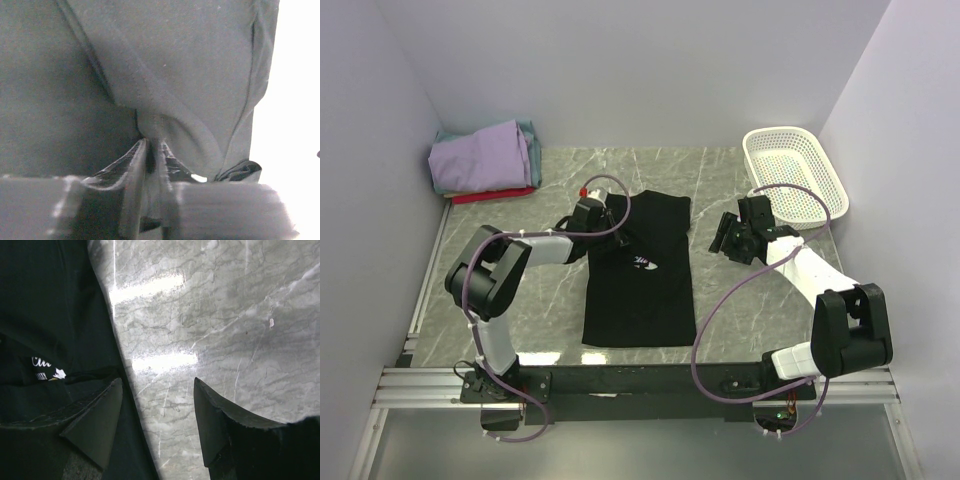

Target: Fold and stack the t-shirts

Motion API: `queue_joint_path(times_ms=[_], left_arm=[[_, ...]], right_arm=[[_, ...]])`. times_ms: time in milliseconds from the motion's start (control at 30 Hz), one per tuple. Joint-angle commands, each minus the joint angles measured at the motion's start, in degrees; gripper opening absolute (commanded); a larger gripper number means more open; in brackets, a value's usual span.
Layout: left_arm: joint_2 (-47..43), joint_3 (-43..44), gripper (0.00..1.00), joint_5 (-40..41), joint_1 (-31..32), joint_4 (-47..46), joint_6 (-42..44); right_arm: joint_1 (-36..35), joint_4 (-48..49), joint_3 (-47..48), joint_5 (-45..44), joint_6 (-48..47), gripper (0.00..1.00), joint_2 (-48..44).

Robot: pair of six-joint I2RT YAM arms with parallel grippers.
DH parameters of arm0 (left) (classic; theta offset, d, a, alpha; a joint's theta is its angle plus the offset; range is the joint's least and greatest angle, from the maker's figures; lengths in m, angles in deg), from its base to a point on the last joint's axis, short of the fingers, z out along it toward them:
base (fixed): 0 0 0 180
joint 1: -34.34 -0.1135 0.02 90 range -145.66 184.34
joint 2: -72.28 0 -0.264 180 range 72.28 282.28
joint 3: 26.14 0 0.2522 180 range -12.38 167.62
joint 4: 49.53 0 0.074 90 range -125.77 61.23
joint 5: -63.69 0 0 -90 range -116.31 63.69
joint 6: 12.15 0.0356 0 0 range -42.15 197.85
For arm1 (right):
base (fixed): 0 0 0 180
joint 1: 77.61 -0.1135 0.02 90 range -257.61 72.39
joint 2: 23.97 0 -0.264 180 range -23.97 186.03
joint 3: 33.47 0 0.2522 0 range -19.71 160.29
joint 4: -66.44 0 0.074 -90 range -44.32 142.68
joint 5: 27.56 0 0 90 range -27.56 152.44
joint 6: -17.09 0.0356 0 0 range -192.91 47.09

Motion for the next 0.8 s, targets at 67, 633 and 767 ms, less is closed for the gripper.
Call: queue_joint_path(times_ms=[67, 633, 767], left_arm=[[0.35, 2.57, 0.01, -1.48, 0.52, -1.46, 0.19], [-9.40, -3.85, 0.01, 5.10, 2.80, 9.25, -2.88], [-9.67, -5.17, 0.01, 6.16, 3.42, 11.11, -4.29]], right_arm=[[0.37, 0.92, -0.39, -0.91, -0.34, 0.66, -0.45], [0.46, 0.66, -1.44, -0.83, -0.17, 0.66, -2.38], [0.37, 0.31, -1.71, -0.74, -0.17, 0.66, -2.73]])
